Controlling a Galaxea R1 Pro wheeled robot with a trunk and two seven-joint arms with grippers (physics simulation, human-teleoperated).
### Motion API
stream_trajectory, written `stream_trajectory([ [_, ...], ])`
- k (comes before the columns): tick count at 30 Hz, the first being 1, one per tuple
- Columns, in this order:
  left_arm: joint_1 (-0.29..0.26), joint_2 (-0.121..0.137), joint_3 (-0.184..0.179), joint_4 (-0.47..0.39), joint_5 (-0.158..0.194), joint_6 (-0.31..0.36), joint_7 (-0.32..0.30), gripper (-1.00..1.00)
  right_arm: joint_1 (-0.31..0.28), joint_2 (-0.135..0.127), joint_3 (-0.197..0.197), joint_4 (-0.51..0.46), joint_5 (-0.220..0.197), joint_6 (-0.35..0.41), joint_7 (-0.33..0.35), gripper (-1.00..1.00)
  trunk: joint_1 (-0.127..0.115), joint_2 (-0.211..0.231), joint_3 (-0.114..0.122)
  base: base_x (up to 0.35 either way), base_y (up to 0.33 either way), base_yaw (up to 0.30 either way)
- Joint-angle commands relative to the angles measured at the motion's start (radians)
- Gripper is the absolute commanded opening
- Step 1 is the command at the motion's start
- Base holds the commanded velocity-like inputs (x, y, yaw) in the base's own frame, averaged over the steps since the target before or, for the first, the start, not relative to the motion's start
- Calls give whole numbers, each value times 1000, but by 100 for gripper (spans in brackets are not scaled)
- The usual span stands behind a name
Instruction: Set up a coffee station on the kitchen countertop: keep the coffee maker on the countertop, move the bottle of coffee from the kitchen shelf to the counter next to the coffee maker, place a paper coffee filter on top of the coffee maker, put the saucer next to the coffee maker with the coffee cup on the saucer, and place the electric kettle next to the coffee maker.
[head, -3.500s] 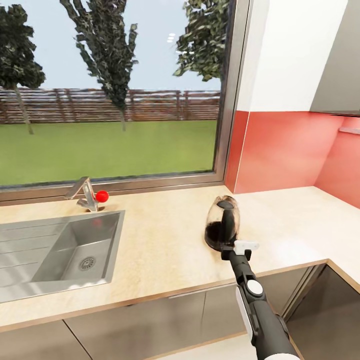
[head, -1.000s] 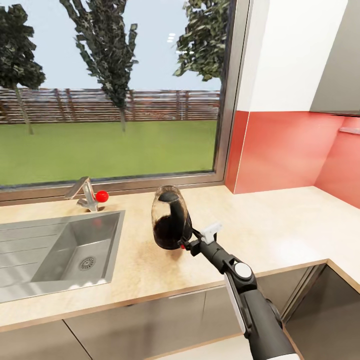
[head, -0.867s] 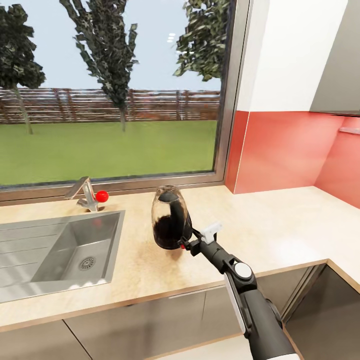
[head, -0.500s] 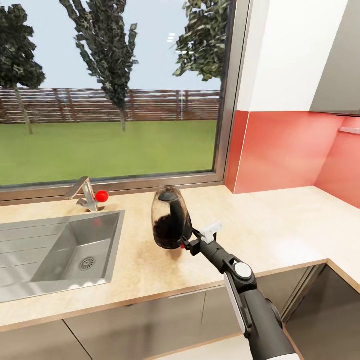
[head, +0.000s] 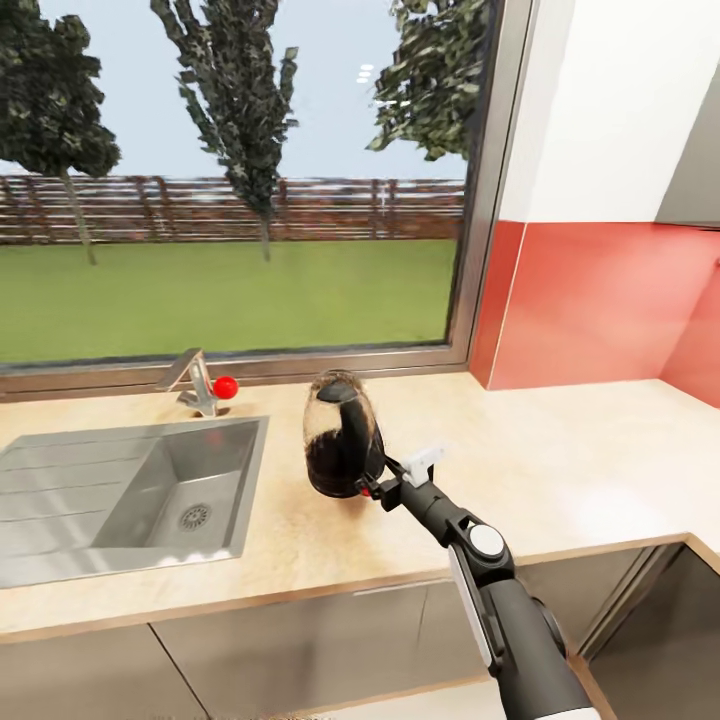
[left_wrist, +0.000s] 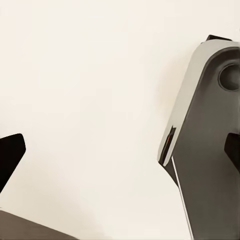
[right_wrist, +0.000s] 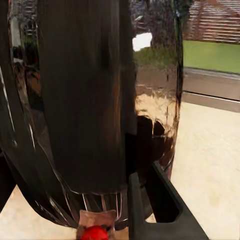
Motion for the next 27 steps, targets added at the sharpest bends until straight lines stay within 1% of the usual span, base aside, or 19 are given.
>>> stream_trajectory([
  [1,-1,0,-8,1,8,-3,2,100,0,1,-1,-3,1,5,4,-100,0,-2,-2,0,0,265],
  [5,-1,0,-6,1,8,-3,3,100,0,1,-2,-3,1,4,4,-100,0,-2,-2,0,36,269],
  [8,-1,0,-6,1,9,-3,4,100,0,1,-3,-2,-6,4,4,-100,0,-2,-2,0,218,272],
  [11,-1,-1,-4,1,9,-3,4,100,0,1,-3,-1,-54,4,4,-100,0,-2,-2,0,286,273],
  [14,-1,-1,-4,1,9,-3,4,100,0,1,-3,-1,-78,4,4,-100,0,-2,-4,0,214,271],
  [22,-2,-4,-4,1,8,-3,3,100,0,1,-3,-1,-84,4,4,-100,0,-2,-9,0,22,268],
  [24,-1,4,-2,1,10,-4,3,100,0,1,-3,0,-84,4,4,-100,0,-2,-10,0,1,267],
  [26,-1,29,-2,0,11,-16,-1,100,0,1,-3,0,-84,4,4,-100,0,-2,-12,0,0,267],
  [27,-2,54,-4,-14,13,-34,-11,100,0,1,-3,1,-84,4,4,-100,0,-2,-12,0,0,267],
])
